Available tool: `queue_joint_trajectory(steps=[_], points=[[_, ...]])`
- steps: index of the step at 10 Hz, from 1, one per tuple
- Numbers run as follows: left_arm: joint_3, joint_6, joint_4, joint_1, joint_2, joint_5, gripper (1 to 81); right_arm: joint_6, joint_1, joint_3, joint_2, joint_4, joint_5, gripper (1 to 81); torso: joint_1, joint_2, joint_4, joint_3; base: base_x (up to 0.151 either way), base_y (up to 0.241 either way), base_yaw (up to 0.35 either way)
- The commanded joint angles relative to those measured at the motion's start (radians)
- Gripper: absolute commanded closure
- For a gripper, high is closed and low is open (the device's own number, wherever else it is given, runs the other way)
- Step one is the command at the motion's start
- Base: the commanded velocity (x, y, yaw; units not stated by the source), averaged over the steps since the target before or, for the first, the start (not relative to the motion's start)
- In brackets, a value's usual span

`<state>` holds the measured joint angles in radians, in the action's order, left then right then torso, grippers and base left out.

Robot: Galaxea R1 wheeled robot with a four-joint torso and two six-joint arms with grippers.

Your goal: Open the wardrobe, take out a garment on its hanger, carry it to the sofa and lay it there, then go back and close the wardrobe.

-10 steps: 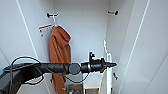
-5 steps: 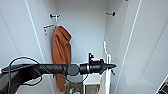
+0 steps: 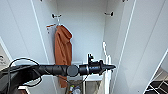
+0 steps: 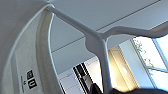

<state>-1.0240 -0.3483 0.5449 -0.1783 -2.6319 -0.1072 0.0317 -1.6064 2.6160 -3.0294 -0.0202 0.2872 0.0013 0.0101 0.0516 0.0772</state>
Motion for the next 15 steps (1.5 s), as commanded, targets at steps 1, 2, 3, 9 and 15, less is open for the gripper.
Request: queue_joint_trajectory(steps=[1,2,3,9,15], points=[[0.030,0.009,-0.039,0.167,0.001,-0.019,81.1,0.002,0.033,-0.007,-0.004,-0.001,-0.048,1.0,0.000,0.000,0.000,0.000,-0.123,0.000,0.000],[0.030,0.009,-0.039,0.167,0.001,-0.019,81.1,0.002,0.035,-0.007,-0.004,-0.001,-0.048,1.0,0.000,0.000,0.000,0.000,-0.123,0.000,0.000],[0.032,0.011,-0.040,0.165,0.001,-0.019,81.1,0.002,0.035,-0.007,-0.004,-0.001,-0.048,1.0,0.000,0.000,0.000,0.000,-0.123,0.000,0.000],[0.044,0.009,-0.052,0.147,0.019,-0.017,81.1,0.004,0.035,-0.005,-0.004,0.000,-0.048,1.0,0.000,0.000,0.000,0.000,-0.127,0.000,0.000],[0.064,0.011,-0.054,0.142,0.041,-0.011,81.1,0.004,0.035,-0.005,-0.005,0.000,-0.048,1.0,0.000,0.000,0.000,0.000,-0.114,0.000,0.000]])
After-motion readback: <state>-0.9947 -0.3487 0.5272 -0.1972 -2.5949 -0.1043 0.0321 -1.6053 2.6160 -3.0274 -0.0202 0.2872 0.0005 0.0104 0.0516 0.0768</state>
